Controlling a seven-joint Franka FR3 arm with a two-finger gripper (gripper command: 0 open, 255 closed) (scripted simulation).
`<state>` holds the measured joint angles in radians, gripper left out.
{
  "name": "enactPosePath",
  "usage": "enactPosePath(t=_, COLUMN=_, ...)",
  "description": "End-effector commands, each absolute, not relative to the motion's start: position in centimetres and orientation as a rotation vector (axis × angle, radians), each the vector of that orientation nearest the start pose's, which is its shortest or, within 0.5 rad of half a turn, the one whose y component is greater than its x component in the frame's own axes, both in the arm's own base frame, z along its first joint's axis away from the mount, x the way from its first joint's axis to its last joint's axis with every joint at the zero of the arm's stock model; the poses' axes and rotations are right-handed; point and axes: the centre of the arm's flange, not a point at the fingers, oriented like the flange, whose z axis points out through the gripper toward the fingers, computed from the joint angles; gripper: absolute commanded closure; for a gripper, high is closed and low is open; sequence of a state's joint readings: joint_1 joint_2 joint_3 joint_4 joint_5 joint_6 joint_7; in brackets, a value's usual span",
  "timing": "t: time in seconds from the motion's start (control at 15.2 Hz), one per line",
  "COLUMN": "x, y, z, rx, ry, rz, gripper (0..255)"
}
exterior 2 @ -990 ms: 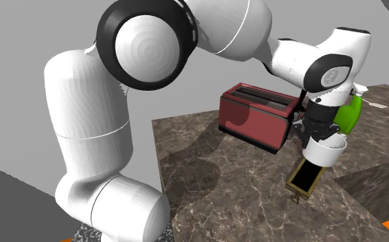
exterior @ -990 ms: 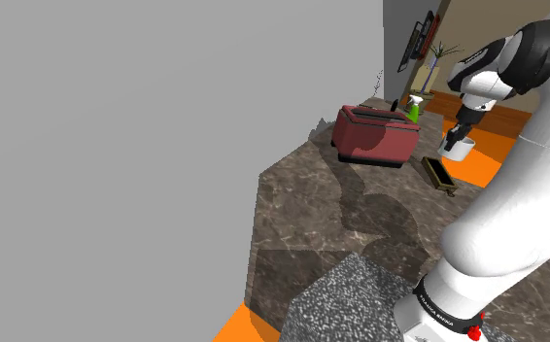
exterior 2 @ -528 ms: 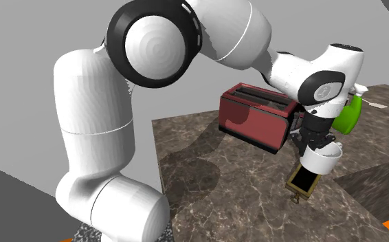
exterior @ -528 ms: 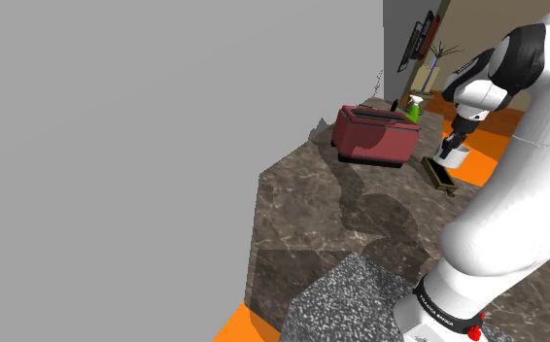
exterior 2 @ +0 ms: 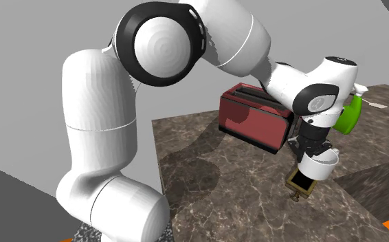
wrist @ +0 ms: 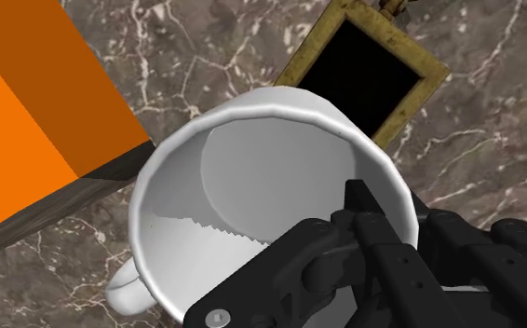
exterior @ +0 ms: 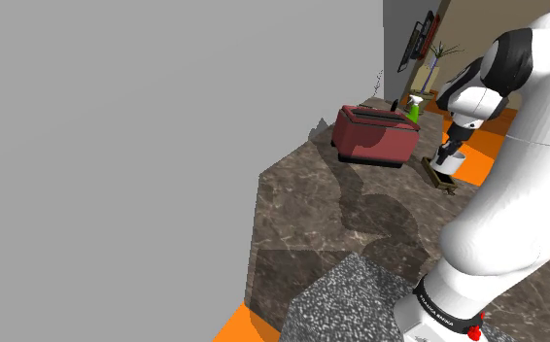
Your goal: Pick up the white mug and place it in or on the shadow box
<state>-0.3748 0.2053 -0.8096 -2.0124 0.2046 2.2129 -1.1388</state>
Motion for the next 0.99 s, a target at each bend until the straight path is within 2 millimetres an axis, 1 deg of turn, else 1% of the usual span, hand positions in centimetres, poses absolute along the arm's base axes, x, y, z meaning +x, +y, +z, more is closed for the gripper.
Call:
enactPosePath(t=0.0, x=24.0, y=-53.5, z=38.6, rx=-3.181, ry=0.236, rz=-0.067, gripper=255)
enactPosePath(t=0.26, x=24.0, y=-53.5, z=38.6, rx=-3.181, ry=0.236, rz=-0.067, gripper=255)
enactPosePath(t=0.33, x=24.0, y=-53.5, z=38.6, rx=-3.181, ry=0.236, rz=-0.067, gripper=0)
enactPosePath(t=0.66, x=24.0, y=-53.5, z=38.6, rx=-3.181, ry=0.236, rz=-0.067, gripper=0)
enactPosePath(t=0.86, x=23.9, y=-53.3, z=42.6, rx=-3.181, ry=0.236, rz=-0.067, gripper=0)
enactPosePath(t=0.92, x=23.8, y=-53.2, z=43.6, rx=-3.181, ry=0.236, rz=-0.067, gripper=0)
